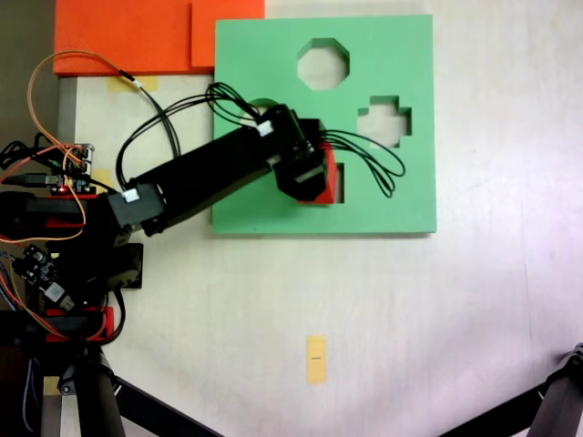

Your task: Put the square block into the corresponding hole

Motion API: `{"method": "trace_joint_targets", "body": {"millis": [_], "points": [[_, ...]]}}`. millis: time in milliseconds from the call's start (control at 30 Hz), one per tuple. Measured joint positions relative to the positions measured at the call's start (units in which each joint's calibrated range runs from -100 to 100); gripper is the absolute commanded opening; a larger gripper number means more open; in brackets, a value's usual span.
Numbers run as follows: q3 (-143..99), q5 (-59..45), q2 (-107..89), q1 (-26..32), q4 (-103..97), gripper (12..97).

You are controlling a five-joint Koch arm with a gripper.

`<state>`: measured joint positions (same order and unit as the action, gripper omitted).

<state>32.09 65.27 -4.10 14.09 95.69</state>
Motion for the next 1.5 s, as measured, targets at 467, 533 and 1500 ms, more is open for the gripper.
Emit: {"method": "trace_joint_targets", "body": {"millis": [467, 533, 1500], "points": [[0.39, -0.20, -0.14, -0.10, 1.17, 24.5], [0.39, -0.20, -0.14, -0.10, 1.17, 24.5], [1.96, -1.07, 6.29, -0.73, -0.98, 29.7]]}}
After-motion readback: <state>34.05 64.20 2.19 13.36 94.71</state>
